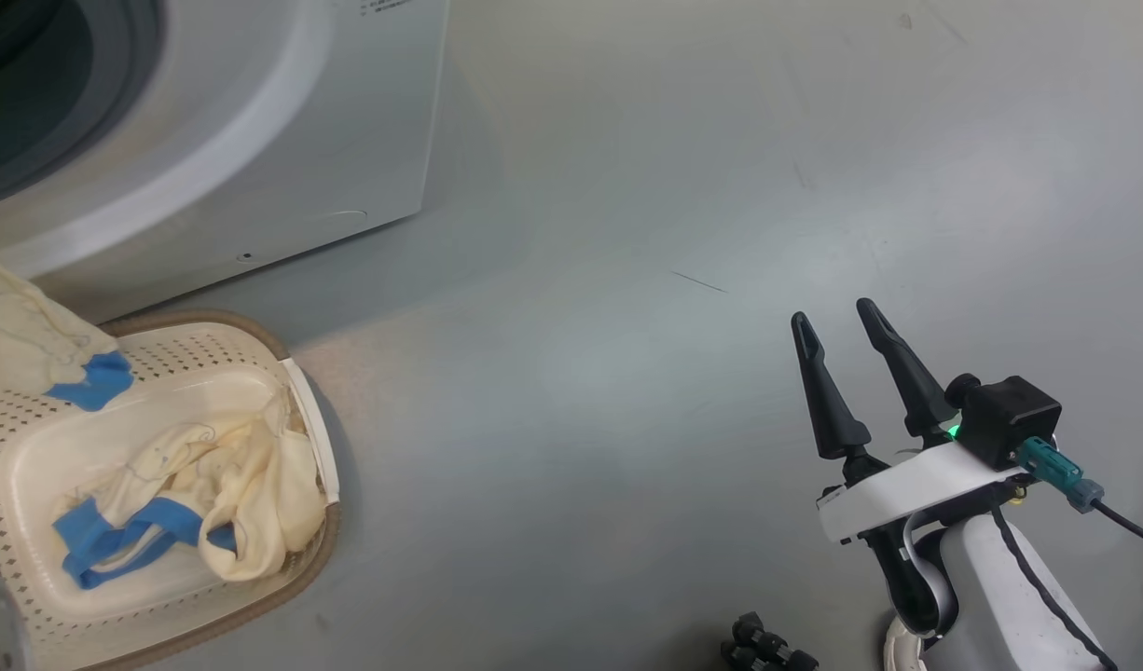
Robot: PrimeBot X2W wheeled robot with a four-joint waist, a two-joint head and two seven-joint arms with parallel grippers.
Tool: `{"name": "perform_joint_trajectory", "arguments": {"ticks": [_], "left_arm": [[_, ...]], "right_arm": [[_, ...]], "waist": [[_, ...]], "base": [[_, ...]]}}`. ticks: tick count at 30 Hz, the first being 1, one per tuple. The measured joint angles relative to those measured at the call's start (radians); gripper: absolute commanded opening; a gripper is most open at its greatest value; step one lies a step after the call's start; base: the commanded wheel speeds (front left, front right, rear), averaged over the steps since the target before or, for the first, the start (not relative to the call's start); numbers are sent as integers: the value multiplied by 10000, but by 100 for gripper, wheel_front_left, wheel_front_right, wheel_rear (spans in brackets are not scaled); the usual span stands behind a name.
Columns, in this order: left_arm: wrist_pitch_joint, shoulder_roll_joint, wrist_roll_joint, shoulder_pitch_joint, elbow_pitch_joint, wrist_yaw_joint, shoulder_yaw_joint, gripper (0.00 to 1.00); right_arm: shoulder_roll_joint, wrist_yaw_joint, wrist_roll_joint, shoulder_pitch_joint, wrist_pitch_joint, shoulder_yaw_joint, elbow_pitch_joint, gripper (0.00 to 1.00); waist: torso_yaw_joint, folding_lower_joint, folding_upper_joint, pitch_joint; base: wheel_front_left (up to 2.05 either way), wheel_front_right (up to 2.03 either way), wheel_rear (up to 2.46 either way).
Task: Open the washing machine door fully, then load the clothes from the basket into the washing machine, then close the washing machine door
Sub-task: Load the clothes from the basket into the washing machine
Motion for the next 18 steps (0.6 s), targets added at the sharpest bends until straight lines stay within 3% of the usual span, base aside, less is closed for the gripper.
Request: {"name": "perform_joint_trajectory", "arguments": {"ticks": [18], "left_arm": [[-56, -1448, -268, 968, -579, 17, -63, 100]], "right_arm": [[-295, 0, -2, 18, 0, -704, -31, 100]], "waist": [[1341, -1, 0, -671]], "base": [[0, 0, 0]]}}
